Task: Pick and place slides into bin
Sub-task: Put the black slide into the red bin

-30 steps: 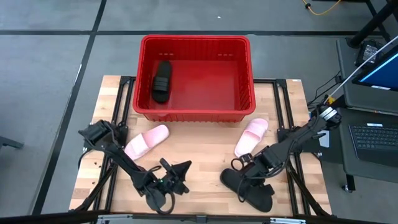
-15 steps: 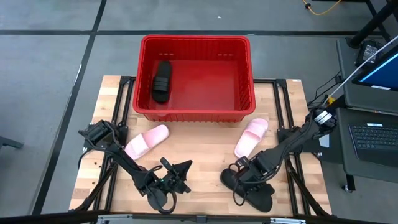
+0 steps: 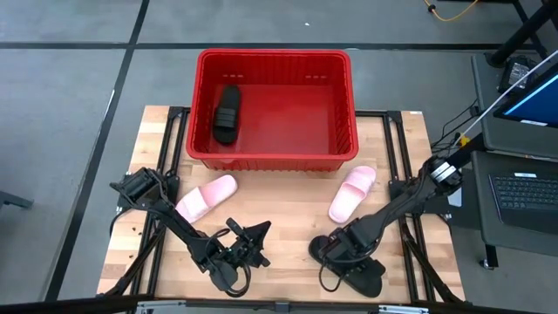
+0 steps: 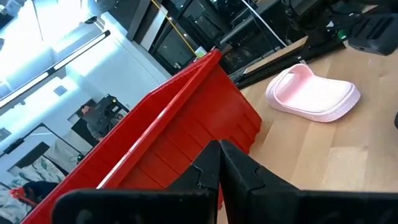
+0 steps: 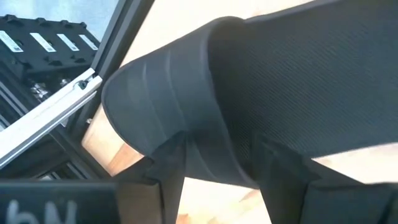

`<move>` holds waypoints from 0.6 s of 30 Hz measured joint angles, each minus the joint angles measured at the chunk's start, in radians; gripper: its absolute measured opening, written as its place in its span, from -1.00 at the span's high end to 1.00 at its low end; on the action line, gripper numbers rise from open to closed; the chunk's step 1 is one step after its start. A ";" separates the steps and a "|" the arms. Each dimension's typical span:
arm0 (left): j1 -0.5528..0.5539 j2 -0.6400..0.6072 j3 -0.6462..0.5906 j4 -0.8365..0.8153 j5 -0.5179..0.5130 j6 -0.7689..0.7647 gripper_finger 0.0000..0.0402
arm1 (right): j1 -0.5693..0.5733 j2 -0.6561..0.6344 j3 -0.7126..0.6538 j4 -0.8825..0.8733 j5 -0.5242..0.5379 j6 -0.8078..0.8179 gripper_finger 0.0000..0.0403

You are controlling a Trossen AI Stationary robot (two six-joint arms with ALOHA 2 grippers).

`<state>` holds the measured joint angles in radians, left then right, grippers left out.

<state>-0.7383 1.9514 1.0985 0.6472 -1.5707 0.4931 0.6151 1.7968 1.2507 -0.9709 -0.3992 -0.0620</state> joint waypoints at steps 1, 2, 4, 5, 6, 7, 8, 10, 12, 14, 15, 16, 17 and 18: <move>0.002 0.000 0.000 0.000 0.000 0.000 0.99 | 0.000 0.005 0.000 0.003 -0.003 -0.002 0.15; 0.002 0.000 0.000 0.000 0.000 0.000 0.99 | 0.000 0.010 0.000 0.006 -0.006 -0.006 0.17; 0.001 0.000 0.000 0.000 0.003 0.000 0.99 | 0.000 0.016 0.000 0.009 -0.010 -0.029 0.21; 0.001 0.000 0.000 0.000 0.008 0.001 0.99 | 0.000 0.017 0.001 0.012 -0.011 -0.035 0.24; 0.002 0.000 0.000 0.000 0.016 0.005 0.99 | -0.001 0.017 0.000 0.015 -0.013 -0.041 0.29; 0.002 0.000 0.000 -0.001 0.024 0.009 0.99 | -0.003 0.017 0.001 0.017 -0.013 -0.050 0.35; 0.002 0.000 0.000 -0.001 0.029 0.016 0.99 | -0.003 0.017 0.001 0.017 -0.013 -0.060 0.43; 0.001 0.000 0.000 -0.001 0.030 0.026 0.99 | -0.005 0.017 0.001 0.012 -0.014 -0.086 0.65; 0.001 0.000 0.000 -0.001 0.031 0.034 0.99 | -0.009 0.017 0.001 0.007 -0.021 -0.101 0.88; -0.001 0.000 0.000 -0.001 0.036 0.047 0.99 | -0.016 0.017 0.001 0.008 -0.026 -0.084 0.91; -0.002 0.000 0.000 -0.001 0.042 0.054 0.99 | -0.021 0.018 0.001 0.010 -0.026 -0.064 0.91; -0.004 0.000 0.000 -0.001 0.048 0.061 0.99 | -0.025 0.018 0.001 0.013 -0.026 -0.043 0.92; -0.006 0.000 0.000 -0.001 0.051 0.069 0.99 | -0.030 0.018 0.001 0.015 -0.030 -0.025 0.93; -0.009 0.000 0.000 0.000 0.051 0.076 0.99 | -0.036 0.018 0.001 0.014 -0.041 -0.014 0.93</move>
<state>-0.7478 1.9514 1.0981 0.6468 -1.5196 0.5686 0.5788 1.8147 1.2518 -0.9568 -0.4402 -0.0757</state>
